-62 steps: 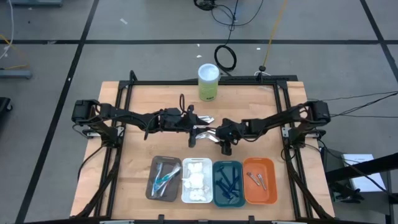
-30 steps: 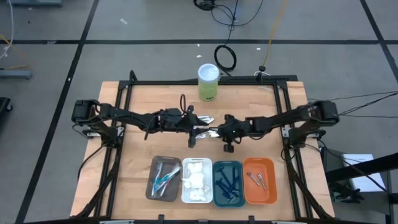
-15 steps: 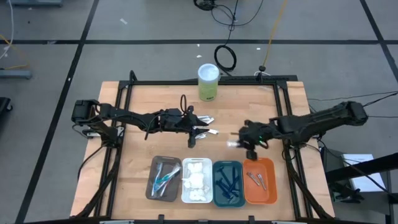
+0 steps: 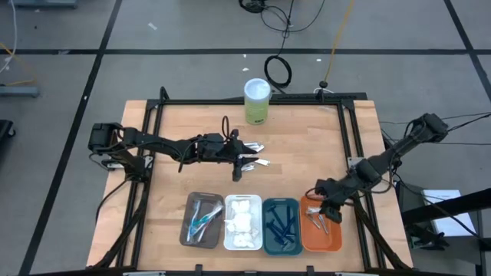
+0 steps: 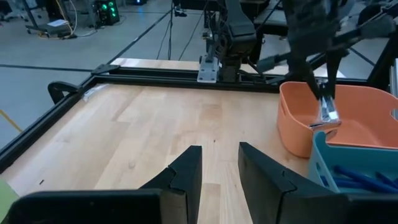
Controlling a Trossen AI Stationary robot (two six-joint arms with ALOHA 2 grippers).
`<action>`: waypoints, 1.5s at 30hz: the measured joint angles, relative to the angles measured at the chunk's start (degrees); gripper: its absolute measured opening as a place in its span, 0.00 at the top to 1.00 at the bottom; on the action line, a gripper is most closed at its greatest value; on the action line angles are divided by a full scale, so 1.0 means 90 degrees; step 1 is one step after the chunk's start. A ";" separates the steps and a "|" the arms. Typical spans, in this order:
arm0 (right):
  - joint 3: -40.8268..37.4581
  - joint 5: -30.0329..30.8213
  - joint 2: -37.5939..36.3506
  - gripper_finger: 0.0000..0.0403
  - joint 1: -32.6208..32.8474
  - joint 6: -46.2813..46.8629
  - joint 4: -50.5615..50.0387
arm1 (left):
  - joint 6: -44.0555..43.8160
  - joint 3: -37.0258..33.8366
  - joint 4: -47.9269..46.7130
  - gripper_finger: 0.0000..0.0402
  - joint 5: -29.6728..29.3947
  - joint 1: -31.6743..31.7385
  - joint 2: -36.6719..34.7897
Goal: Pick & Place Travel size toiletries
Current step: Put the silver nail cutter into the orange bin
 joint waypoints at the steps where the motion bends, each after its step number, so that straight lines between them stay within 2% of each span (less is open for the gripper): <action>1: -0.0104 0.0064 -0.0001 0.86 0.0079 0.0251 0.0094 | -0.0008 0.0000 -0.0002 0.74 0.0000 -0.0002 0.0000; 5: -0.0559 0.0075 0.0001 0.76 0.0204 0.0880 0.0854 | -0.0012 0.0000 0.0032 0.74 0.0000 0.0000 0.0000; 8: -0.0794 0.0050 -0.0028 0.67 0.0216 0.0959 0.1538 | -0.0012 0.0000 0.0070 0.74 0.0000 0.0000 0.0000; 12: -0.0902 -0.0097 -0.0116 0.59 0.0216 0.0954 0.1841 | -0.0012 0.0000 0.0068 0.74 0.0000 0.0000 0.0000; 17: -0.0902 -0.0083 -0.0333 0.56 0.0208 0.0722 0.1883 | -0.0041 0.0000 0.0066 0.74 0.0000 0.0000 0.0000; 22: -0.0902 0.0116 -0.0610 0.57 -0.0059 -0.0439 0.2494 | -0.0047 0.0000 0.0046 0.74 0.0000 -0.0001 0.0000; 27: -0.0902 0.0194 -0.0757 0.59 -0.0655 -0.2559 0.3939 | -0.0048 0.0000 0.0066 0.74 -0.0002 0.0000 0.0000; 30: -0.0902 0.0870 -0.0754 0.59 -0.1004 -0.4040 0.4691 | -0.0019 0.0000 -0.0133 0.74 -0.0106 0.0009 -0.0098; 32: -0.0900 0.1457 -0.0689 0.59 -0.1329 -0.4608 0.4920 | -0.0017 0.0000 -0.0424 0.74 -0.0312 0.0012 -0.0314; 34: -0.0897 0.1772 -0.0569 0.59 -0.1802 -0.4916 0.4873 | -0.0019 0.0001 -0.0937 0.74 -0.0559 0.0012 -0.0671; 36: -0.0897 0.1726 -0.0325 0.59 -0.2422 -0.5000 0.4864 | -0.0042 0.0005 -0.1458 0.74 -0.0833 0.0012 -0.1024; 40: -0.0627 0.1308 0.0514 0.59 -0.3499 -0.5056 0.4583 | -0.0164 0.0005 -0.2211 0.74 -0.1295 0.0012 -0.1600; 45: 0.0213 0.0881 0.1953 0.59 -0.4344 -0.5464 0.4193 | -0.0182 0.0005 -0.2283 0.74 -0.1498 0.0012 -0.1787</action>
